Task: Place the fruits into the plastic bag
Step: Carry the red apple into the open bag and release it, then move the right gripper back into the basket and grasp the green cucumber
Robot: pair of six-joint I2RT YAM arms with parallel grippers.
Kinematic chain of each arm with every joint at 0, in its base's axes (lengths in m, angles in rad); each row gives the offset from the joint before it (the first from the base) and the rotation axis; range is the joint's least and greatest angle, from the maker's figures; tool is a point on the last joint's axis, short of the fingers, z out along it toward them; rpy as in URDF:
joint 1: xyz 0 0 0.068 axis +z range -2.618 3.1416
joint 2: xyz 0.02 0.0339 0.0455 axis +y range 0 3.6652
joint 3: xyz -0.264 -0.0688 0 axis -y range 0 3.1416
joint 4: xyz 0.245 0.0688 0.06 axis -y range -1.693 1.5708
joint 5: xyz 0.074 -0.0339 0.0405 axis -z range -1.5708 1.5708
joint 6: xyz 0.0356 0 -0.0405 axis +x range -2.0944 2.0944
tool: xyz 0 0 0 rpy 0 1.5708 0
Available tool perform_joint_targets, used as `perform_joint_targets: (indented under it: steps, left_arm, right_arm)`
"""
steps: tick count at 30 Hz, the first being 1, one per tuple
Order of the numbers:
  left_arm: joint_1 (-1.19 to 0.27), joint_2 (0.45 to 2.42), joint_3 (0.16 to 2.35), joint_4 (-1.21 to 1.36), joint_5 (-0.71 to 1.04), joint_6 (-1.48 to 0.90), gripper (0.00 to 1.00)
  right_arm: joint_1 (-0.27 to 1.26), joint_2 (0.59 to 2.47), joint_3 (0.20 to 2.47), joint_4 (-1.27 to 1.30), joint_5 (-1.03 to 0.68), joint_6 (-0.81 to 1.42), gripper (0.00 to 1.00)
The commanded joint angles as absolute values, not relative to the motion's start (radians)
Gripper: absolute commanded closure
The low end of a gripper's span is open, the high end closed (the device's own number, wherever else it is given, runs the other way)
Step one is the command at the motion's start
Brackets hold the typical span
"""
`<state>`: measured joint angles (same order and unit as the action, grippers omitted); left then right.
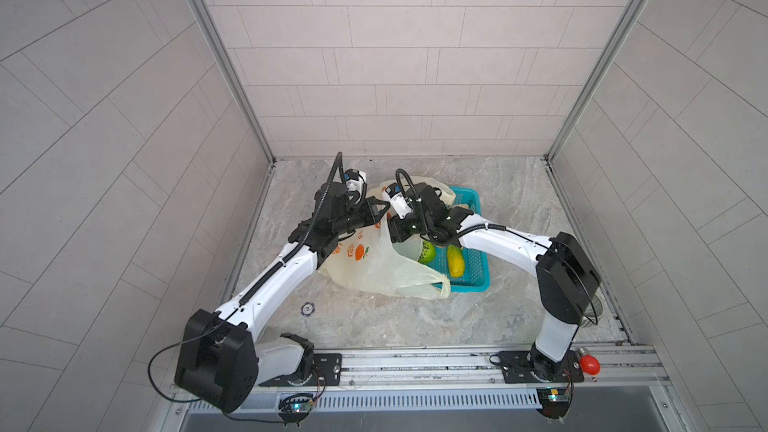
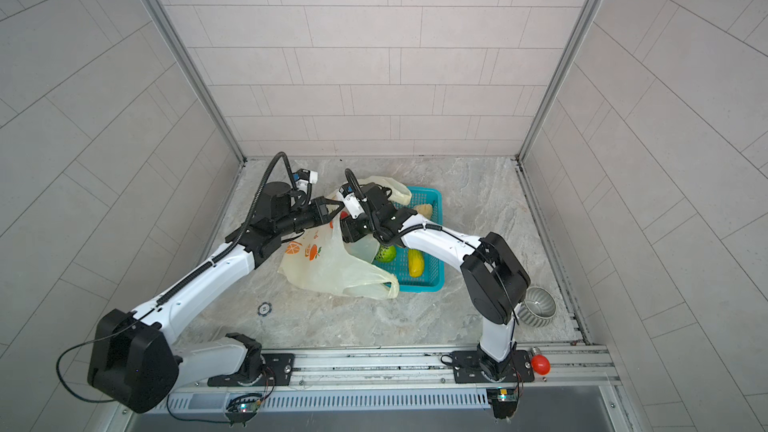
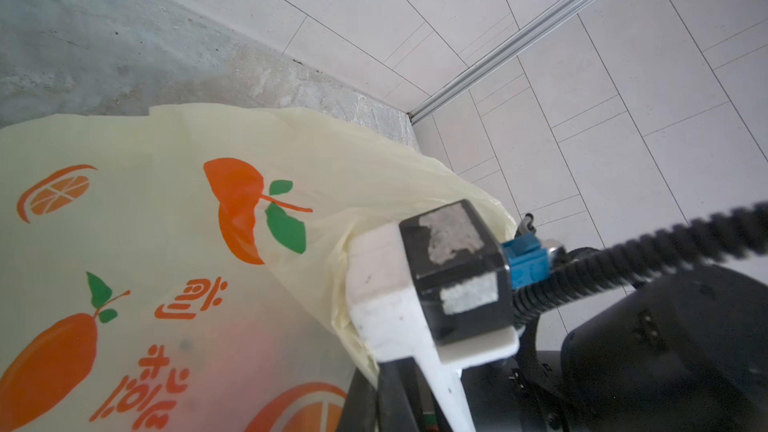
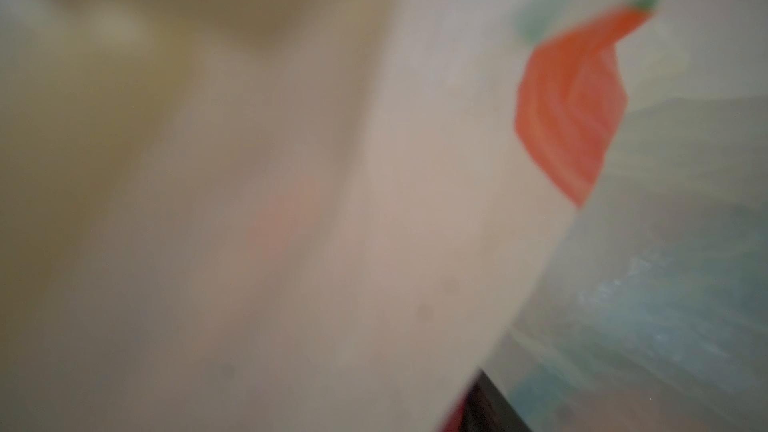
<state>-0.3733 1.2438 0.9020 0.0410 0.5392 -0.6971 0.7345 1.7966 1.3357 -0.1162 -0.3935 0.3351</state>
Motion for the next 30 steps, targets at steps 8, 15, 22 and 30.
perform_joint_targets:
  steps: [8, 15, 22, 30]
  left_arm:
    - [-0.361, 1.206, 0.897, 0.169, 0.570, -0.745, 1.00]
    - [-0.359, 1.199, 0.893, 0.125, 0.569, -0.699, 1.00]
    - [-0.352, 1.187, 0.888, 0.091, 0.563, -0.660, 1.00]
    - [-0.342, 1.202, 0.900, 0.091, 0.555, -0.668, 1.00]
  right_arm:
    - [0.711, 1.736, 1.228, -0.165, -0.351, 0.335, 0.01]
    - [0.672, 1.635, 1.190, -0.164, -0.349, 0.327, 0.02]
    - [0.653, 1.432, 1.112, -0.218, -0.353, 0.269, 0.03]
    - [0.609, 1.180, 1.013, -0.275, -0.192, 0.290, 0.11]
